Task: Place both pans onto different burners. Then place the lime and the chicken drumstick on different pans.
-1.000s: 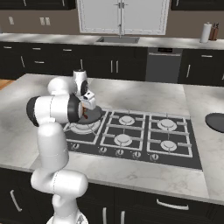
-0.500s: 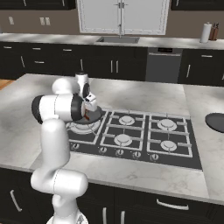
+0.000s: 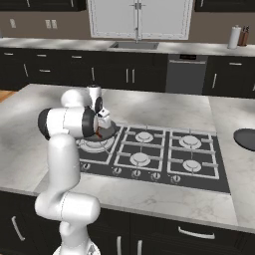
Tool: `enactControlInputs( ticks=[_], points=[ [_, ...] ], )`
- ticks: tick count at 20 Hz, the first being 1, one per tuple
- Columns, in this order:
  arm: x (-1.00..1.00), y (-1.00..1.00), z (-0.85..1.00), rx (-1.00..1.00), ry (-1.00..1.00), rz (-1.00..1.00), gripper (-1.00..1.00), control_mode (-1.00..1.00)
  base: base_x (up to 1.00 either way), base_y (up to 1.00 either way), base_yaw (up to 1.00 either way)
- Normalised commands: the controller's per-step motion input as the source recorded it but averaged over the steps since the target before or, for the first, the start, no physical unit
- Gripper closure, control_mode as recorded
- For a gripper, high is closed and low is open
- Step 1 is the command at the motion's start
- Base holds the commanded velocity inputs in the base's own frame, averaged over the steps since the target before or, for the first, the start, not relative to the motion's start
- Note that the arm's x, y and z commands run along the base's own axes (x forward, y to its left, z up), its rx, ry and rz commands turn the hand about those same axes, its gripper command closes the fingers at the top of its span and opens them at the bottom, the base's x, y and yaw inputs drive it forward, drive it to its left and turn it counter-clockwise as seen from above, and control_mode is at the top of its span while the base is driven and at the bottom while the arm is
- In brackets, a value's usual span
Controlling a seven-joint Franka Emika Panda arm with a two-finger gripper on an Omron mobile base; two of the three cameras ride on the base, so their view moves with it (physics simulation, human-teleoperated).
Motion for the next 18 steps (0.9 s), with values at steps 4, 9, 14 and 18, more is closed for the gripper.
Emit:
enactControlInputs(
  ticks=[4, 9, 14, 18],
  points=[
    [0.00, 0.00, -0.16, 0.00, 0.00, 0.00, 1.00, -1.00, 0.00, 0.00, 0.00],
    [0.00, 0.00, -0.20, -0.01, 0.00, 0.00, -1.00, -1.00, 0.00, 0.00, 0.00],
    [0.00, 0.00, -0.04, 0.00, 0.00, 0.00, -1.00, -1.00, 0.00, 0.00, 0.00],
    [0.00, 0.00, 0.00, 0.00, 0.00, 0.00, -1.00, -1.00, 0.00, 0.00, 0.00]
  ],
)
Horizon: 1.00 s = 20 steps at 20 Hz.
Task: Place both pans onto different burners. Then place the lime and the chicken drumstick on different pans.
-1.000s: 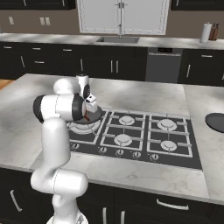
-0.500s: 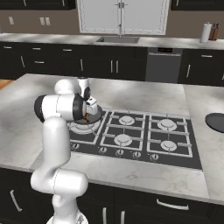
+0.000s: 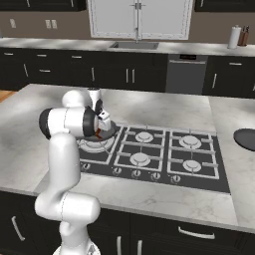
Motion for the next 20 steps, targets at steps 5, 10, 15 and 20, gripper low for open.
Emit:
enactControlInputs(
  ticks=[5, 10, 15, 20],
  points=[
    [0.00, 0.00, 0.06, 0.00, 0.00, 0.00, -1.00, -1.00, 0.00, 0.00, 0.00],
    [-0.01, -0.04, 0.12, 0.00, 0.00, 0.00, -1.00, -1.00, 0.00, 0.00, 0.00],
    [-0.15, -0.11, 0.15, 0.00, 0.00, 0.00, -1.00, -1.00, 0.00, 0.00, 0.00],
    [-0.22, -0.09, 0.14, 0.00, 0.00, 0.00, -1.00, -1.00, 0.00, 0.00, 0.00]
  ],
)
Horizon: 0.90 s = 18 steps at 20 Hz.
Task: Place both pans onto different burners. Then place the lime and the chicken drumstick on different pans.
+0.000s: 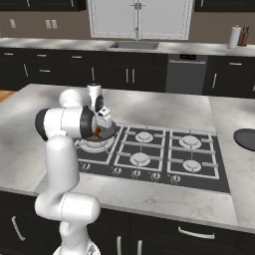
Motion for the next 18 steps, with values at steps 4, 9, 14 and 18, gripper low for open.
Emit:
enactControlInputs(
  ticks=[4, 9, 14, 18],
  points=[
    [-0.29, -0.01, 0.09, 0.00, 0.00, 0.00, -1.00, -1.00, 0.00, 0.00, 0.00],
    [-0.31, 0.00, 0.10, 0.00, 0.00, 0.00, -1.00, -1.00, 0.00, 0.00, 0.00],
    [-0.34, 0.00, 0.10, 0.00, 0.00, 0.00, -1.00, -1.00, 0.00, 0.00, 0.00],
    [-0.36, 0.00, 0.11, -0.01, 0.00, 0.00, -1.00, -1.00, 0.00, 0.00, 0.00]
  ],
)
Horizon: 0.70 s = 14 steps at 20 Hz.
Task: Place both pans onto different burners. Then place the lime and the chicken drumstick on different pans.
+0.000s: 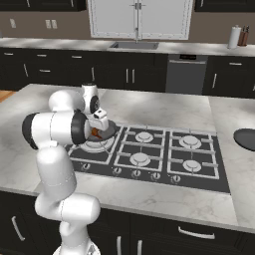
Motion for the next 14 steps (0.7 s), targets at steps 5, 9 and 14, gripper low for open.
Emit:
enactControlInputs(
  ticks=[5, 9, 14],
  points=[
    [-0.34, 0.00, 0.09, -0.02, 0.00, 0.00, -1.00, -1.00, 0.00, 0.00, 0.00],
    [-0.34, 0.02, 0.07, -0.03, 0.00, 0.00, -1.00, -1.00, 0.00, 0.00, 0.00],
    [-0.36, 0.01, 0.07, -0.02, 0.00, 0.00, -1.00, -1.00, 0.00, 0.00, 0.00]
  ],
)
